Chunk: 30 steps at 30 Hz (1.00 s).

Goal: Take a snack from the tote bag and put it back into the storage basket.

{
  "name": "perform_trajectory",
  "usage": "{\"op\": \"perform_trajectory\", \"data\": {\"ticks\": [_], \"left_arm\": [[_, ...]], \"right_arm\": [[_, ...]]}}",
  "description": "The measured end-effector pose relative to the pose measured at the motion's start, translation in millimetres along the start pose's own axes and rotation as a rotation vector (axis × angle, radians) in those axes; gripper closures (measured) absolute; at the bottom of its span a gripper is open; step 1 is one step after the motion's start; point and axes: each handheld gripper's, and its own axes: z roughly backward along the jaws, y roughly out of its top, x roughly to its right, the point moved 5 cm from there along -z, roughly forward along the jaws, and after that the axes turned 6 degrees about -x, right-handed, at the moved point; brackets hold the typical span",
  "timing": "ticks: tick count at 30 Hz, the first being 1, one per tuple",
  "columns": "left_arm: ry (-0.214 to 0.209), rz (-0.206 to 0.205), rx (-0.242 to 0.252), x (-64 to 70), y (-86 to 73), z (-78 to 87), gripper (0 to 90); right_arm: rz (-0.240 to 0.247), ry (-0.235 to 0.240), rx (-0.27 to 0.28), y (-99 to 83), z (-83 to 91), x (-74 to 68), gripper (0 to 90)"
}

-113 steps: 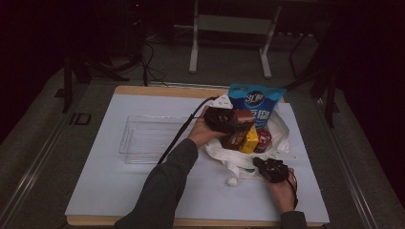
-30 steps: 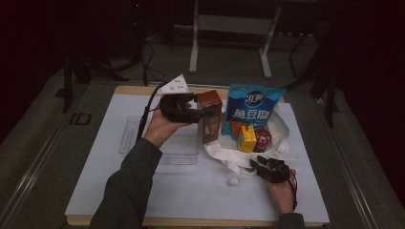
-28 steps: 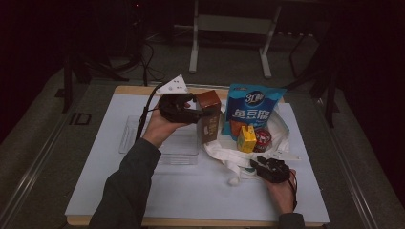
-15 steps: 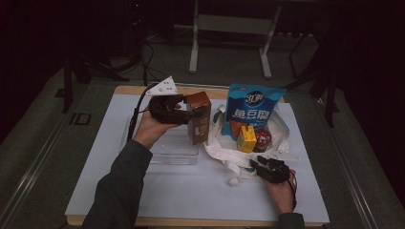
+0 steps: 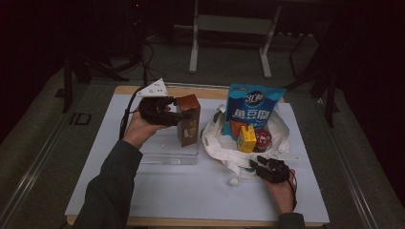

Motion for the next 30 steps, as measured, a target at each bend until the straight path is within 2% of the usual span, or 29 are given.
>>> {"op": "perform_trajectory", "data": {"ticks": [8,15,19,30], "left_arm": [[0.004,0.001,-0.035,-8.9,-12.9,4.3,42.3],[0.043,-0.025,-0.084,-12.4,-21.9,10.2,42.4],[0.043,-0.026,-0.088,-15.1,-28.6,14.1,42.3],[0.076,-0.019,-0.120,-24.8,-46.6,26.6,42.4]], "right_arm": [[0.001,0.000,0.000,0.0,0.0,-0.1,57.8],[0.002,-0.001,-0.001,-0.1,0.0,-0.1,57.8],[0.003,-0.002,-0.001,-0.1,-0.1,-0.2,57.8],[0.003,-0.003,-0.001,-0.1,0.0,-0.3,57.8]]}}
